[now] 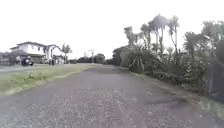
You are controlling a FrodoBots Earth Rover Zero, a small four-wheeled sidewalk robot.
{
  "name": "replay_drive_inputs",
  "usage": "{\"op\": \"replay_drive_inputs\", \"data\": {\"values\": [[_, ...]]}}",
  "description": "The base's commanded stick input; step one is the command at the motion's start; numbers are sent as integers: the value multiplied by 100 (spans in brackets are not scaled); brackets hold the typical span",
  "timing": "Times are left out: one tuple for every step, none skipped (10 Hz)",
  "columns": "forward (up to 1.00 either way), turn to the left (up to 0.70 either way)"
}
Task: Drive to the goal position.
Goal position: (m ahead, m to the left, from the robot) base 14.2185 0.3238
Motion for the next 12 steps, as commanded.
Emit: {"op": "replay_drive_inputs", "data": {"values": [[6,0],[6,0],[6,0],[6,0],[6,0],[6,0],[6,0],[6,0],[6,0],[6,0],[6,0],[6,0]]}}
